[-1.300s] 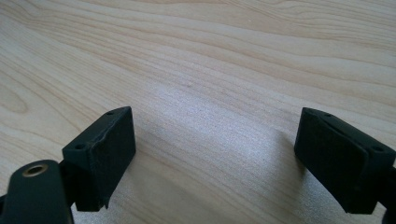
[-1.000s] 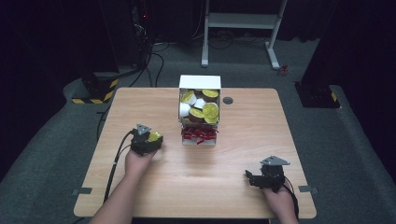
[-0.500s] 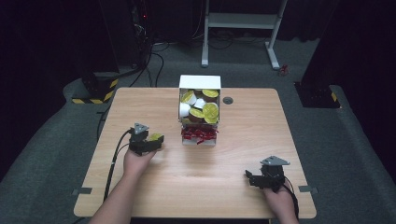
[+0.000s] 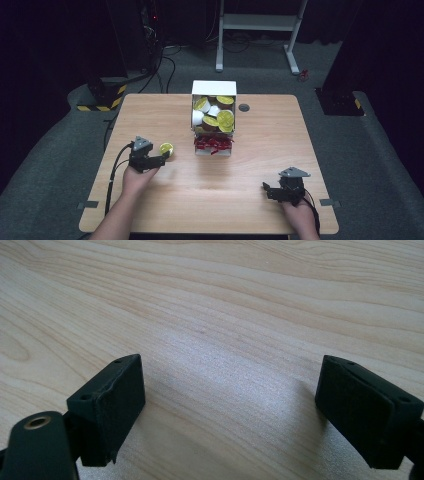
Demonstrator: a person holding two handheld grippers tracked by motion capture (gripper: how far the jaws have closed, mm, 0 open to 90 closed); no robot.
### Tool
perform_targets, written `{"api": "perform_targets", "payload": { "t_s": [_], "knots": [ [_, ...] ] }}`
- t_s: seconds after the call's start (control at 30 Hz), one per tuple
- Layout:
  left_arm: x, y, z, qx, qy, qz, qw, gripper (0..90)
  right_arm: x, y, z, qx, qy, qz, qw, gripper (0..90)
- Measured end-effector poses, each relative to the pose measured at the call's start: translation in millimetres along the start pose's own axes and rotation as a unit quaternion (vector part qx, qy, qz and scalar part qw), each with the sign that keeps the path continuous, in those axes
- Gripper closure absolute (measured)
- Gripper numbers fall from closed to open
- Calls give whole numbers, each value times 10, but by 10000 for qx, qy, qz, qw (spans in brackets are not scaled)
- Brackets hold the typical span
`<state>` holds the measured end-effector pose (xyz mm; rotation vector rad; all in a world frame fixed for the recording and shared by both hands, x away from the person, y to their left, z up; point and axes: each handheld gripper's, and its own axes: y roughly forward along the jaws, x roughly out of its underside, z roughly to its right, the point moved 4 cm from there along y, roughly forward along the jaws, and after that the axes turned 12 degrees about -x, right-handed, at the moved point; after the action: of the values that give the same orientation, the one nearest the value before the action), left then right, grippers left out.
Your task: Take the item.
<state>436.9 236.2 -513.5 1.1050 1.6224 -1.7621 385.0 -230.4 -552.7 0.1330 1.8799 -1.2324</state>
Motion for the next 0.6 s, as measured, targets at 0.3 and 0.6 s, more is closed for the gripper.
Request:
{"api": "perform_targets", "payload": {
  "t_s": [0.3,0.6],
  "knots": [
    [297,-257,-133,75,67,-144,9998,216,0,0,0,1,-1,-1,10000,126],
    [785,-455,-254,-223,411,-503,9976,212,0,0,-1,0,1,2,10000,126]
  ]
}}
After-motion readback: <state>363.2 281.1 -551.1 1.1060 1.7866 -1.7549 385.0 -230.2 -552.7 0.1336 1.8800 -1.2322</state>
